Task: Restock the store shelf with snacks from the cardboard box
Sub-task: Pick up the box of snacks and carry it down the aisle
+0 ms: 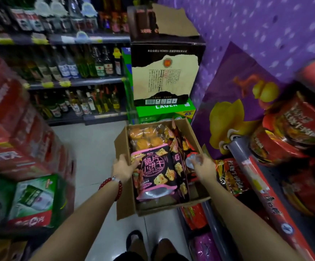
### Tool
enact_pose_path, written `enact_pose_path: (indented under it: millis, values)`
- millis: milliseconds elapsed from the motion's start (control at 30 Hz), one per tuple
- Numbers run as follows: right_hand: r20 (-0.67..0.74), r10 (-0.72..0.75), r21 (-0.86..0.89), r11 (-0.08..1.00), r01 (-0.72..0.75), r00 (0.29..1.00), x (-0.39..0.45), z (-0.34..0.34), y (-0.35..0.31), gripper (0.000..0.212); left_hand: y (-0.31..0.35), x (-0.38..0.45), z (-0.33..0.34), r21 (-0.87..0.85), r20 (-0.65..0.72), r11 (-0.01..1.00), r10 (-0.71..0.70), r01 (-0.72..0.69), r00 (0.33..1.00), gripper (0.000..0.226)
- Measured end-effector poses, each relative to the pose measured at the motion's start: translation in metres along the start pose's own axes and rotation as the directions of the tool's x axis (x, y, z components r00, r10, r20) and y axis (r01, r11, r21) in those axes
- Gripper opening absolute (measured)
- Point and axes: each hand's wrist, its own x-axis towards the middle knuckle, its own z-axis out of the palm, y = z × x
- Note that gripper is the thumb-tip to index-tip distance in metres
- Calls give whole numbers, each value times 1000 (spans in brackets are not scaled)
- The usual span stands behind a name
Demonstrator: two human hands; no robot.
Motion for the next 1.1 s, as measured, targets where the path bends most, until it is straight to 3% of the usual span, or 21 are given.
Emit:
enact_pose_path:
  millis: [167,367,500,700,900,1100]
  values:
    - [-106,-26,8,1000,27,994,23,-1,23,40,-17,29,16,-34,6,998,-47,47,999,94]
    - [-101,-11,68,998,18,995,41,4,44,37,-31,39,37,-171,111,984,-25,44,994,97]
    - [-55,24,146,989,-16,998,49,2,64,41,-30,32,54,-304,69,952,-3,24,998,77]
    - [32,-3,208,978,-4,999,56,8,83,34,-26,42,70,-127,-134,984,-141,124,981,38]
    - [-1,-44,259,965,42,999,45,14,91,32,-28,42,64,-161,-114,980,-135,116,984,36]
    - [45,-120,18,993,120,992,52,20,98,25,-38,36,63,-184,-147,983,-45,18,988,41]
